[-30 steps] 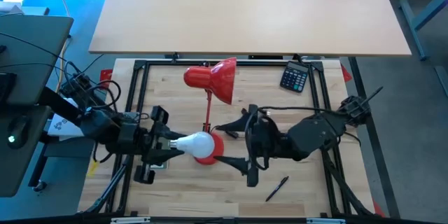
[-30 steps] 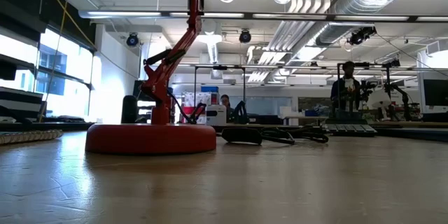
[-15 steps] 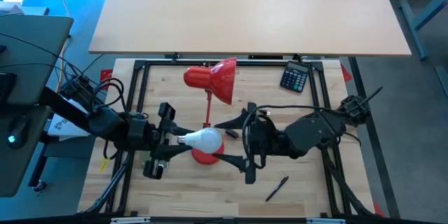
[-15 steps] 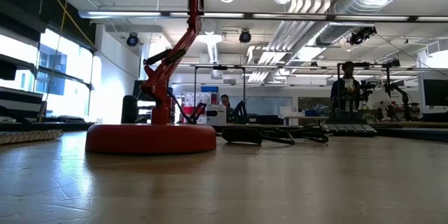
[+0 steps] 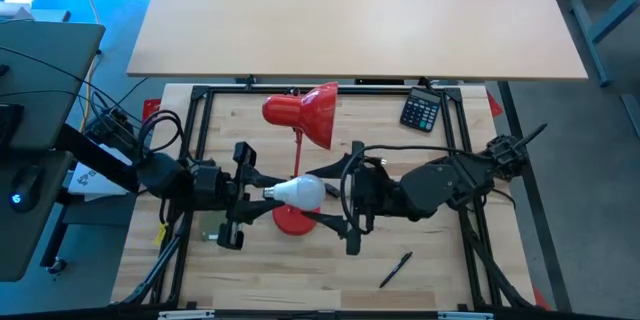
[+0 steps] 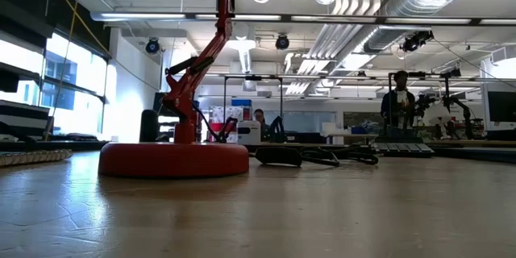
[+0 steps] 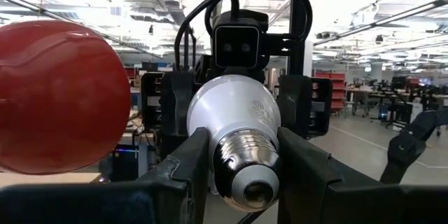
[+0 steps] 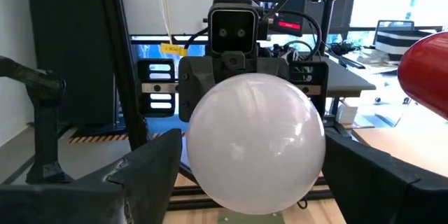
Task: Screw lightbulb
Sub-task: Insert the white lightbulb into the red lamp
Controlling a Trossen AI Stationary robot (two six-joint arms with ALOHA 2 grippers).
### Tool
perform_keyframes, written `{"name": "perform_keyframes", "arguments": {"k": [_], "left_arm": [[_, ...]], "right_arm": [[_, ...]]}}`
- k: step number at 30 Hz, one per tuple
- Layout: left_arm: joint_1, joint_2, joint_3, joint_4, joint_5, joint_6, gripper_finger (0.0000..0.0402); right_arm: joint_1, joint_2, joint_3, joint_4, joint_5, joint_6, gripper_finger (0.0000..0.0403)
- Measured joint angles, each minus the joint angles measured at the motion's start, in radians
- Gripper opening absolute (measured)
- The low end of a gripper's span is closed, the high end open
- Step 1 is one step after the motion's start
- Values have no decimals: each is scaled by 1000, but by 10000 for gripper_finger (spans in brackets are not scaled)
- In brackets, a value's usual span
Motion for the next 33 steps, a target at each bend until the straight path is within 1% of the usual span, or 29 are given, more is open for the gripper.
{"name": "perform_keyframes", "arguments": {"k": [8,10,20,23,29,33], "left_arm": [[37,0,0,3,37,-20,122],[46,0,0,6,50,-30,122],[46,3,0,26,48,-27,122],[44,3,0,30,47,-24,122],[44,3,0,32,43,-32,122],[44,4,0,42,51,-36,122]], "right_arm": [[-15,-1,0,17,-9,-18,289],[-18,-2,0,23,-18,-15,289],[-25,-2,1,36,-32,1,289],[-16,0,1,50,-3,9,289],[-16,0,1,51,-19,2,289],[3,2,0,77,40,5,289]]}}
